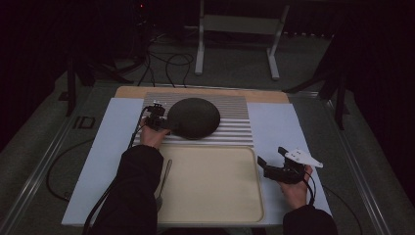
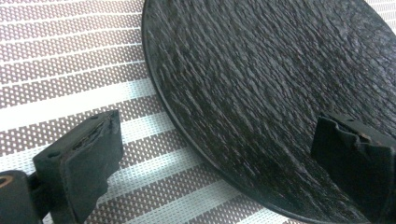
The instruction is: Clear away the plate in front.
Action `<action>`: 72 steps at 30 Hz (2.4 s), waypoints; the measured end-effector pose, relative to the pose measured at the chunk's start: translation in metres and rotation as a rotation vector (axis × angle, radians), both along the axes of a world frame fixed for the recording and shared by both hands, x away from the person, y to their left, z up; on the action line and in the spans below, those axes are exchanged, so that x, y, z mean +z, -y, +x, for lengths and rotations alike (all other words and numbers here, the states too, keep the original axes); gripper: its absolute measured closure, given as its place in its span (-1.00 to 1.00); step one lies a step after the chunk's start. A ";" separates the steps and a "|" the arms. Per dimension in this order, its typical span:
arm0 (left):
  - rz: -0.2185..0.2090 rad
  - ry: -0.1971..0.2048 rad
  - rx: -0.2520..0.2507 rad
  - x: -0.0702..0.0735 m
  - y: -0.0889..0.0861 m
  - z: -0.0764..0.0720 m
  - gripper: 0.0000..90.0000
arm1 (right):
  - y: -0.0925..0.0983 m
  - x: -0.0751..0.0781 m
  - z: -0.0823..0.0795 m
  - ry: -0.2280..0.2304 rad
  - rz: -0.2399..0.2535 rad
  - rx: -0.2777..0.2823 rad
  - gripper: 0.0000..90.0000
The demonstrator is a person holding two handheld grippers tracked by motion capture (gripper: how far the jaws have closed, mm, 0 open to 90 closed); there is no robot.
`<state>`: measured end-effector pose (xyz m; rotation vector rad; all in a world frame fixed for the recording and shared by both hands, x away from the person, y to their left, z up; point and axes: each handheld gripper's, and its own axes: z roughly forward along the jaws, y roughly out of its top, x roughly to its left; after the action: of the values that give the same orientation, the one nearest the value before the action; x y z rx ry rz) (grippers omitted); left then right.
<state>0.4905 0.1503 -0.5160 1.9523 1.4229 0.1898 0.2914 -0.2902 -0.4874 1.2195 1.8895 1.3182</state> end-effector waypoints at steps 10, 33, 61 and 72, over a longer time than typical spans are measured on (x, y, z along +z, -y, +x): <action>-0.004 -0.025 -0.018 -0.001 0.004 0.000 -0.79 | 0.000 0.000 0.000 0.000 -0.003 -0.001 -0.82; -0.247 -0.051 0.005 0.002 -0.007 0.001 -0.43 | 0.001 0.001 -0.001 0.000 0.002 -0.006 -0.82; -0.448 -0.104 0.108 0.009 0.008 0.008 0.60 | 0.003 0.001 0.000 0.003 0.007 -0.007 -0.82; -0.472 -0.146 0.110 0.014 0.016 0.008 0.81 | 0.003 0.001 0.000 0.002 0.009 -0.005 -0.82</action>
<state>0.4988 0.1344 -0.5022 1.5259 1.5074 -0.2272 0.2912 -0.2932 -0.4862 1.2268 1.8799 1.3260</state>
